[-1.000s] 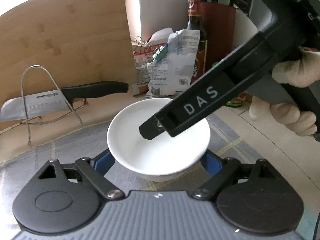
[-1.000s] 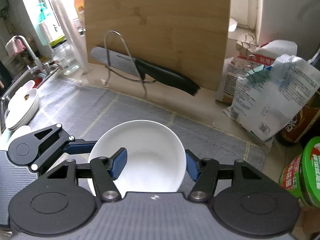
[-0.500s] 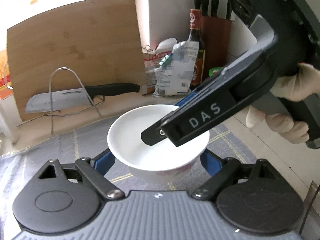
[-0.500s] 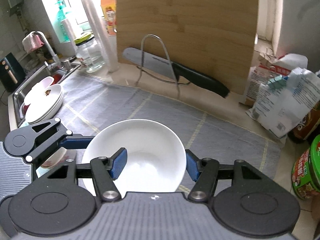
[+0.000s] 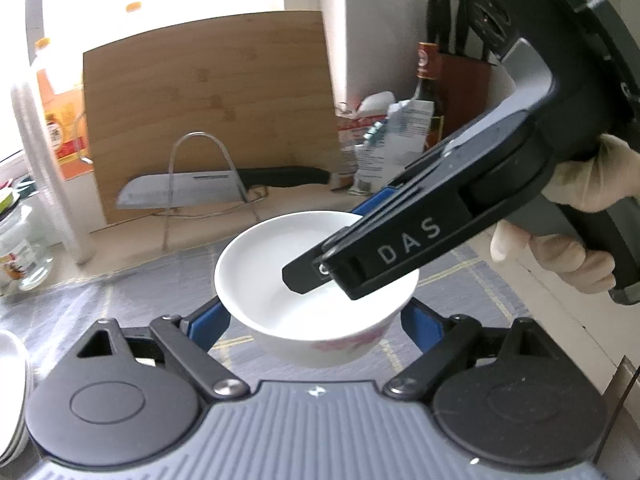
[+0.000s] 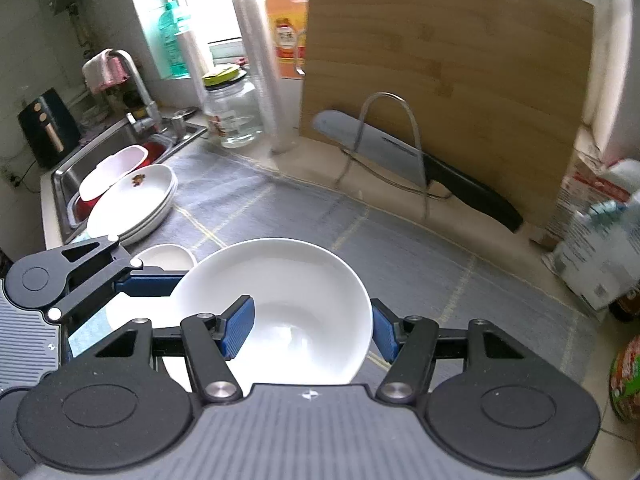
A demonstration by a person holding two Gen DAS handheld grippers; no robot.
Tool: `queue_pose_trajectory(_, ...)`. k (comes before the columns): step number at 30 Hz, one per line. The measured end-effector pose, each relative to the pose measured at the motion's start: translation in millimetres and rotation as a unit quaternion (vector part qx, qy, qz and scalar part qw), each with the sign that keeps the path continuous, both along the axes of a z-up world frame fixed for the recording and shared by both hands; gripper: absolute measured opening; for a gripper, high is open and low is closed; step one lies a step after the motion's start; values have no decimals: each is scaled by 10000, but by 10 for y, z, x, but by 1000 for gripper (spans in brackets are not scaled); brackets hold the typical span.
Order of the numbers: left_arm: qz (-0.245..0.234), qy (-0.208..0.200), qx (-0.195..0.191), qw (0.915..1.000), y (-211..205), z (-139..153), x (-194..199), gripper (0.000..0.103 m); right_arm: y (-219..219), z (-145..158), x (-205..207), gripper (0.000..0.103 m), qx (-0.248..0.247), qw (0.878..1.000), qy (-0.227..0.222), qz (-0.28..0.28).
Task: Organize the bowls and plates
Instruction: 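Carry the pink-flowered bowl with the right tool over the nested bowls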
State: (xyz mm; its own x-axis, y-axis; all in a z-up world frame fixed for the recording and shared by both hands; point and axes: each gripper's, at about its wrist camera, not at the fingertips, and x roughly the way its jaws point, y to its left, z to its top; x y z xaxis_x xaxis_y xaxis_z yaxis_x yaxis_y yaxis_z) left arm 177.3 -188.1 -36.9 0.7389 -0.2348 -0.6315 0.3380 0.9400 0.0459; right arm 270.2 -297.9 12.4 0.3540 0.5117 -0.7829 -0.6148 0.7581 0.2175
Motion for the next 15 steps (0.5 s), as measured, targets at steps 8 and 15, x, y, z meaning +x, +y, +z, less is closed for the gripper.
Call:
queue_pose_trajectory(8, 321, -46, -86, 9994, 276, 43, -119, 92, 346, 68, -41, 67, 20, 9995, -63, 323)
queue_pose_trajectory(15, 648, -60, -142, 9978, 524, 44, -212, 92, 657, 89, -53, 67, 39, 9980, -94, 629)
